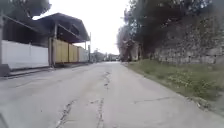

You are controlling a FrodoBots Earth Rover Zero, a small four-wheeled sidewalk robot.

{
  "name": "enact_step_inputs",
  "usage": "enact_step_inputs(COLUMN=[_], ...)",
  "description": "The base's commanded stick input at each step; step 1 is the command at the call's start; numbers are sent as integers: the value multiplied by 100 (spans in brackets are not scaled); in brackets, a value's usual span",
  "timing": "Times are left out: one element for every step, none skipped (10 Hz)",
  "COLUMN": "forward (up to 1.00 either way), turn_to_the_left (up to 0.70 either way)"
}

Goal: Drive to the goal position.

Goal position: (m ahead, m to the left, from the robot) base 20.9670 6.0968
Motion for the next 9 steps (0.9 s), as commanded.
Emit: enact_step_inputs(forward=[85, 85, 85, 85, 85, 85, 85, 85, 85], turn_to_the_left=[0, 0, 0, 0, 0, 0, 0, 0, 0])
